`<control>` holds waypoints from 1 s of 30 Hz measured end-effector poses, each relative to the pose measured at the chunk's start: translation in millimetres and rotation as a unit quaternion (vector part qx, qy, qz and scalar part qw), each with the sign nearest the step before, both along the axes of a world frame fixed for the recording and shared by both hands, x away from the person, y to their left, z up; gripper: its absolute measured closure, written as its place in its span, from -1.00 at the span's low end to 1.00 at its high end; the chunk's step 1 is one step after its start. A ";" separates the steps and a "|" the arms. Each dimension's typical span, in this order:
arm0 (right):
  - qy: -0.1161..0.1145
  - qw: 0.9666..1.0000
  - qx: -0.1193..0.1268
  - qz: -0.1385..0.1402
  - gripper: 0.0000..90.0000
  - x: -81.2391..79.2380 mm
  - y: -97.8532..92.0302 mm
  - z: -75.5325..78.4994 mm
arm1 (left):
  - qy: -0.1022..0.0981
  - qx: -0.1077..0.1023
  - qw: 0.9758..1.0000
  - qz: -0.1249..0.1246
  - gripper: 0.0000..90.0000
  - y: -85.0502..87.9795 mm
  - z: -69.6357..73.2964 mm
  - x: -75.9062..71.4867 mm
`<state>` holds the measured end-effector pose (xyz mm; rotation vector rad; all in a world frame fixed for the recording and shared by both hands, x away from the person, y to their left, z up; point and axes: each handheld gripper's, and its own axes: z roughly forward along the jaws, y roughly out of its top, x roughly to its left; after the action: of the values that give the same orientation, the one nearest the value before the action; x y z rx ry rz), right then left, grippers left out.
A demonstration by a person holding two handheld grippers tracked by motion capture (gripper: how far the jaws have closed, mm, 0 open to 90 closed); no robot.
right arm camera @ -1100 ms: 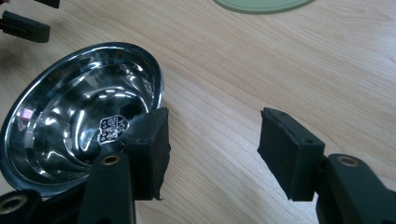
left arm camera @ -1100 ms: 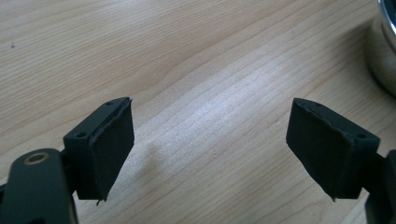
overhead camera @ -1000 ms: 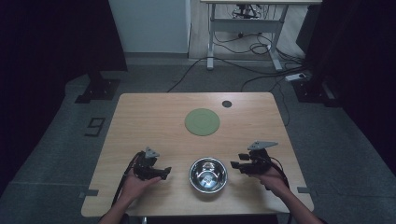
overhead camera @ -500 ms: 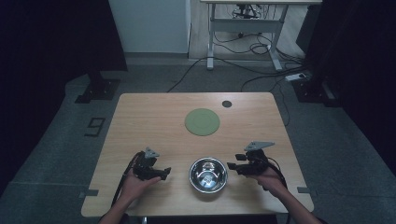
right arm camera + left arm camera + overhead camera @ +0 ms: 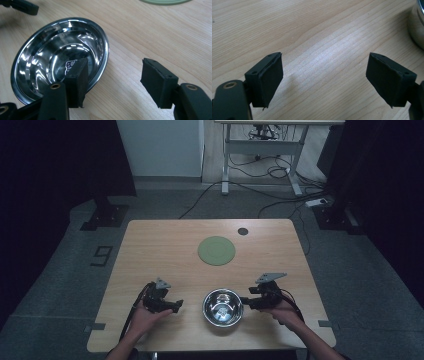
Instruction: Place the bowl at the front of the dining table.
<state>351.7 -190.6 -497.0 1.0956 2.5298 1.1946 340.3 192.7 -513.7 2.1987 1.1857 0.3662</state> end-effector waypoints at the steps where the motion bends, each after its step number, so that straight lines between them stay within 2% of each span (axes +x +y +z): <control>1: -0.001 1.000 -0.003 0.002 -0.14 1.3 2.3 -0.7 | 0.000 0.000 1.000 0.001 -0.67 0.3 0.2 -0.2; 15: 0.009 1.000 -0.018 0.015 -0.14 3.1 16.5 -7.2 | 0.008 0.005 1.000 -0.002 -0.67 -1.2 -2.0 -0.1; 18: 0.012 0.999 -0.028 0.016 -0.12 4.3 19.0 -10.4 | 0.008 0.005 1.000 -0.002 -0.67 -1.4 -1.9 -0.3; 24: 0.034 0.998 -0.043 0.013 0.03 7.0 26.2 -20.0 | 0.011 0.003 1.000 -0.003 -0.67 -2.3 -2.3 0.0; 30: 0.067 0.997 -0.032 0.000 0.21 9.4 30.1 -22.9 | 0.012 0.002 1.000 -0.006 -0.66 -3.5 -1.6 -1.1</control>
<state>361.1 -160.5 -519.9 1.1992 2.6464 1.0642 339.2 189.2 -515.3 2.2191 1.1853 0.3387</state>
